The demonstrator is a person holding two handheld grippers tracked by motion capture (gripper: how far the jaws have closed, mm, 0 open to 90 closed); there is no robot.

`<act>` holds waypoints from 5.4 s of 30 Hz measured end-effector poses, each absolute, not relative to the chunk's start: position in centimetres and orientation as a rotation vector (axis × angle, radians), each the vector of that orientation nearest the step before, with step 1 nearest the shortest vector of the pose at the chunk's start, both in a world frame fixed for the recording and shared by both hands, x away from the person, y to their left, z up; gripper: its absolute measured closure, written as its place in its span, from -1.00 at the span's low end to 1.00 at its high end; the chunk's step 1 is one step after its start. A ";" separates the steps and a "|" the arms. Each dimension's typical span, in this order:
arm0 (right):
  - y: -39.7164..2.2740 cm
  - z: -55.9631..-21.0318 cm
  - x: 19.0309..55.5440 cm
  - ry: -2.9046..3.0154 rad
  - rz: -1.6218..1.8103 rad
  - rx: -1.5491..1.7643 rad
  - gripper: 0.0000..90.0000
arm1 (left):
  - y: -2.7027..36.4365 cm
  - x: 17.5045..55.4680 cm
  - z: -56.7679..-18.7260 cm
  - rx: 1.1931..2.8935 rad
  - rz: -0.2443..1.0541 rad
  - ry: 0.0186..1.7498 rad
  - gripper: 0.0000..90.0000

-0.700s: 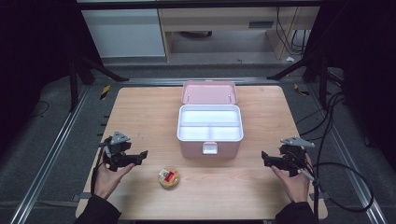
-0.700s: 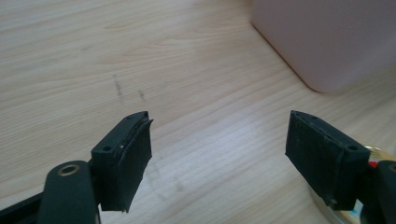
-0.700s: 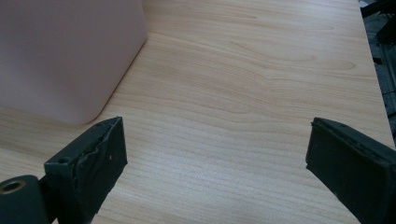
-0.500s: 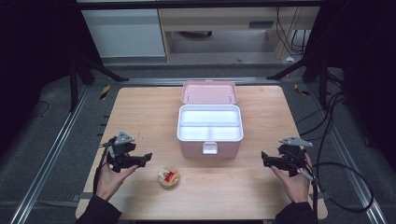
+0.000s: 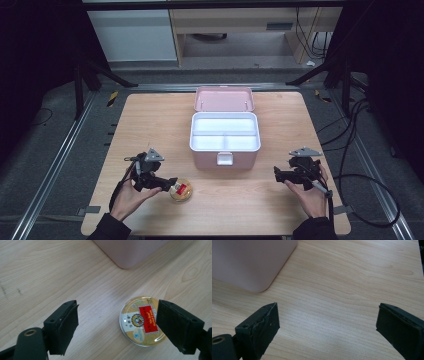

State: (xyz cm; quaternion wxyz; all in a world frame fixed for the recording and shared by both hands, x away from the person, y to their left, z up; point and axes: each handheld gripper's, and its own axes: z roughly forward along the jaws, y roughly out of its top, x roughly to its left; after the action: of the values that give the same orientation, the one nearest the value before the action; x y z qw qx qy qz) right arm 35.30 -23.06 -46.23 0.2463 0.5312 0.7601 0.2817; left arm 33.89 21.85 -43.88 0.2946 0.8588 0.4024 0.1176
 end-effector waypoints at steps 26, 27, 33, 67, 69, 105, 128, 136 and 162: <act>-22.8 -46.9 35.6 2.133 0.730 1.453 -0.88 | 17.1 34.6 -46.0 2.545 0.147 1.026 -0.71; -22.8 -46.9 35.7 2.138 0.727 1.452 -0.88 | 17.0 34.6 -46.1 2.555 0.140 1.021 -0.71; -22.6 -47.1 35.8 2.164 0.708 1.449 -0.88 | 16.3 34.6 -46.8 2.611 0.120 1.020 -0.73; -22.4 -47.3 35.8 2.193 0.679 1.445 -0.87 | 24.3 36.3 -45.0 2.509 0.208 1.330 -0.56; -22.4 -47.3 35.8 2.196 0.674 1.439 -0.87 | 24.9 36.4 -45.4 2.522 0.232 1.370 -0.56; -21.3 -43.0 35.9 2.031 0.937 1.327 -0.56 | 25.6 37.7 -40.2 2.062 0.483 1.249 -0.57; -16.1 -41.6 41.0 2.088 1.069 1.286 0.40 | 16.7 41.9 -40.7 2.030 0.430 1.064 0.00; -14.6 -42.1 40.8 2.119 1.035 1.250 0.39 | 17.1 41.9 -40.9 2.042 0.437 1.090 0.29; -16.8 -39.3 40.5 2.080 1.245 1.224 -0.52 | 21.9 42.5 -37.8 2.008 0.442 0.964 -0.19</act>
State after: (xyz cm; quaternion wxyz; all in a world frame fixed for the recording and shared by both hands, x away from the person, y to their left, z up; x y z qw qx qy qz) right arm 40.50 -16.78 -39.35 0.2113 0.4407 0.7486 0.4480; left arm 42.46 21.93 -37.83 0.4218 0.8018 0.3849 0.1763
